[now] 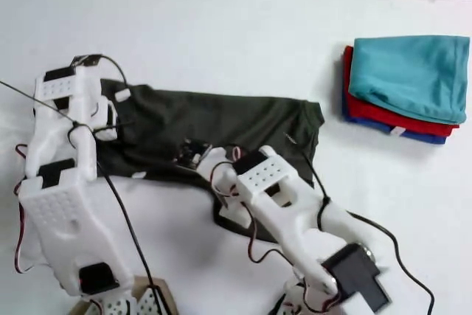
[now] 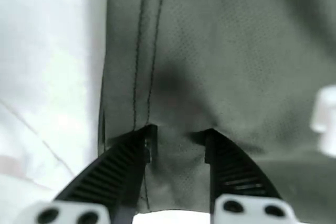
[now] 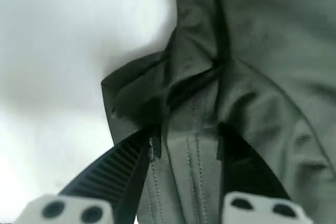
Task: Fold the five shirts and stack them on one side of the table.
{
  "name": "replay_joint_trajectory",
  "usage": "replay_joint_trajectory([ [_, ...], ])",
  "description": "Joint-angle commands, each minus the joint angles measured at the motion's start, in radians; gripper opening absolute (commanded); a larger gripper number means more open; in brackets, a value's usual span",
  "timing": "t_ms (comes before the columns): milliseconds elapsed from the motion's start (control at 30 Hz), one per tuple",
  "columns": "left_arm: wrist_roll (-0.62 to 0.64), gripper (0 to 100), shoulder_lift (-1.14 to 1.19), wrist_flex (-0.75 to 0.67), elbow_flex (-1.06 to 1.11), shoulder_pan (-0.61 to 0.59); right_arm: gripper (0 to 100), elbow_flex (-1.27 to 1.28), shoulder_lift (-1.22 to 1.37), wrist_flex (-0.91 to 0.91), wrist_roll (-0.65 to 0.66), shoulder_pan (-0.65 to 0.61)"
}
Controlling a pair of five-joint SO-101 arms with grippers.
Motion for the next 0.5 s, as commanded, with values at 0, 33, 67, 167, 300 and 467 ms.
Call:
replay_joint_trajectory([
  [0,0.012,17,0.014,-0.058,-0.01,0.011,17.8,-0.049,0.012,-0.008,-0.002,0.008],
  [33,0.012,17,0.014,-0.058,-0.01,0.011,17.7,-0.06,0.012,-0.008,0.0,0.008],
  [67,0.012,17,0.014,-0.058,-0.01,0.011,17.6,-0.069,0.013,-0.008,0.002,0.013],
  [167,0.012,17,0.014,-0.058,-0.01,0.011,15.1,-0.103,0.021,-0.013,0.008,0.051],
  [300,0.012,17,0.014,-0.058,-0.01,0.011,2.4,-0.118,0.021,-0.062,0.008,0.133],
  [467,0.012,17,0.014,-0.058,-0.01,0.011,4.1,-0.118,0.016,-0.074,0.008,0.2],
])
